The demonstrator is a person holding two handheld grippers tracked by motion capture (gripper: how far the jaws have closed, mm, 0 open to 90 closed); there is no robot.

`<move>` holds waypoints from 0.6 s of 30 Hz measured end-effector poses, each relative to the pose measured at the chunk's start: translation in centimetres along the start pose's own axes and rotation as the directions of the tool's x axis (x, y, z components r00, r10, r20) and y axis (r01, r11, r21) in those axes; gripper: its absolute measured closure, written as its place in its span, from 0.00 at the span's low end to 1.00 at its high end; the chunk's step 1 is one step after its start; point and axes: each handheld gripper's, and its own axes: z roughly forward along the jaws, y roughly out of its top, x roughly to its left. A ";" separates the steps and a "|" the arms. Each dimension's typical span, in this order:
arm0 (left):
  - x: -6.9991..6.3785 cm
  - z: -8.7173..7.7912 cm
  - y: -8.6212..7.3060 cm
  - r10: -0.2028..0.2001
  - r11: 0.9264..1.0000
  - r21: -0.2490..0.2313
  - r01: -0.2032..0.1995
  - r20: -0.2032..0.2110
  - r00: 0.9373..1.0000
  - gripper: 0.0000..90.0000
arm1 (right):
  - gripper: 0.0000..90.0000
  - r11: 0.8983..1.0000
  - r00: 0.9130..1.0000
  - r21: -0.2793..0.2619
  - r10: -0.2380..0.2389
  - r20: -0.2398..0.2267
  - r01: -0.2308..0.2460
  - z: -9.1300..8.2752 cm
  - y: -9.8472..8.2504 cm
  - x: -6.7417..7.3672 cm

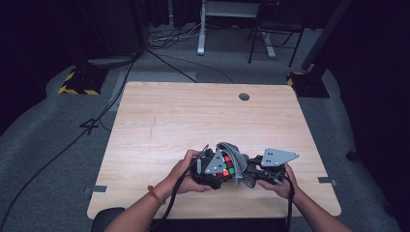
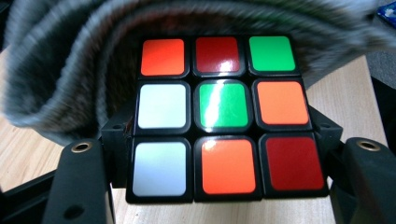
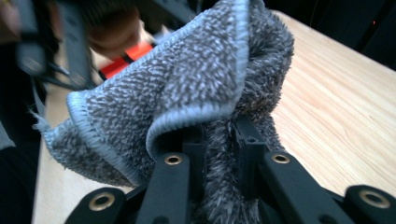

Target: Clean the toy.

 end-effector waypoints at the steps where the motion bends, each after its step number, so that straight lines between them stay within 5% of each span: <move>1: 0.0 0.2 0.0 -0.005 1.000 0.007 0.005 0.005 1.000 0.36 | 0.87 1.000 1.000 -0.004 0.008 -0.001 -0.008 -0.1 0.1 0.1; 3: 0.0 0.9 0.0 -0.002 1.000 0.031 0.002 0.001 1.000 0.36 | 0.88 0.999 1.000 -0.028 0.024 -0.019 -0.025 -0.1 0.5 0.4; 7: -0.4 2.0 -0.1 0.020 0.997 0.069 -0.019 -0.004 1.000 0.37 | 0.87 0.999 0.999 -0.002 -0.045 -0.013 0.045 0.2 1.2 1.6; 18: 0.3 0.1 -0.1 -0.004 1.000 0.000 0.004 -0.017 1.000 0.37 | 0.87 0.997 0.999 0.073 0.010 0.040 -0.013 0.1 -0.7 -0.8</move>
